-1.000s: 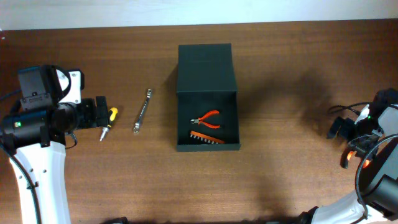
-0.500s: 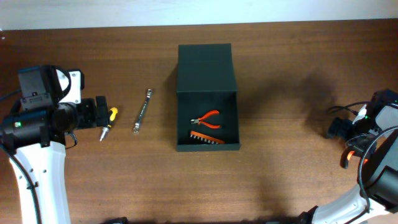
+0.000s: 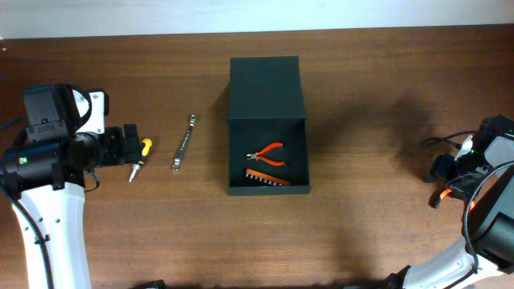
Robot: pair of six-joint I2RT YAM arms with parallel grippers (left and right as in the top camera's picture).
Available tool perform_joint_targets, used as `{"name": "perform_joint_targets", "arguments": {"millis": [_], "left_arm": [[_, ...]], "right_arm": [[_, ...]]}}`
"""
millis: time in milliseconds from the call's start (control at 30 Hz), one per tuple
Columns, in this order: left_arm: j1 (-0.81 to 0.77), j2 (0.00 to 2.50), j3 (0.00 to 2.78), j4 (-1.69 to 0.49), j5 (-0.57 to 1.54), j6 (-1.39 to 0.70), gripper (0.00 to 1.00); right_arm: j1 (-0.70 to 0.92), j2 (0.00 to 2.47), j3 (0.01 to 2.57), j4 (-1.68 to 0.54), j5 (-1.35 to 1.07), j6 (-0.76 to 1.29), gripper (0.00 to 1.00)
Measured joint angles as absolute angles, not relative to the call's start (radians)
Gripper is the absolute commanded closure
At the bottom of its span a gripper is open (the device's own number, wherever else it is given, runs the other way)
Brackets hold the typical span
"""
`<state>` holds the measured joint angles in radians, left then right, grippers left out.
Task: Pack container
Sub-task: 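Lower and grasp the orange-black pliers with the right gripper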
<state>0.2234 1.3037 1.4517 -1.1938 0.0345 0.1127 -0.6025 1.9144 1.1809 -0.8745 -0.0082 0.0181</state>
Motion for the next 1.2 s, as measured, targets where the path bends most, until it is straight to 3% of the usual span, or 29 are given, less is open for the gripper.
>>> {"name": "perform_joint_targets", "arguments": {"millis": [100,300,633,867,1200], "left_arm": [[0.223,1.304,1.452,-1.194,0.034,0.113,0.01],[0.223,1.304,1.452,-1.194,0.034,0.113,0.01],[0.223,1.304,1.452,-1.194,0.034,0.113,0.01],[0.223,1.304,1.452,-1.194,0.034,0.113,0.01],[0.223,1.304,1.452,-1.194,0.034,0.112,0.01]], "right_arm": [[-0.602,1.914,1.181,-0.877,-0.008,0.021,0.51],[-0.603,1.914,1.181,-0.878,-0.009,0.018,0.58],[-0.603,1.914,1.181,-0.878,-0.016,0.022,0.83],[-0.603,1.914,1.181,-0.878,-0.021,0.019,0.96],[-0.603,1.914,1.182,-0.879,-0.027,0.019,0.96]]}}
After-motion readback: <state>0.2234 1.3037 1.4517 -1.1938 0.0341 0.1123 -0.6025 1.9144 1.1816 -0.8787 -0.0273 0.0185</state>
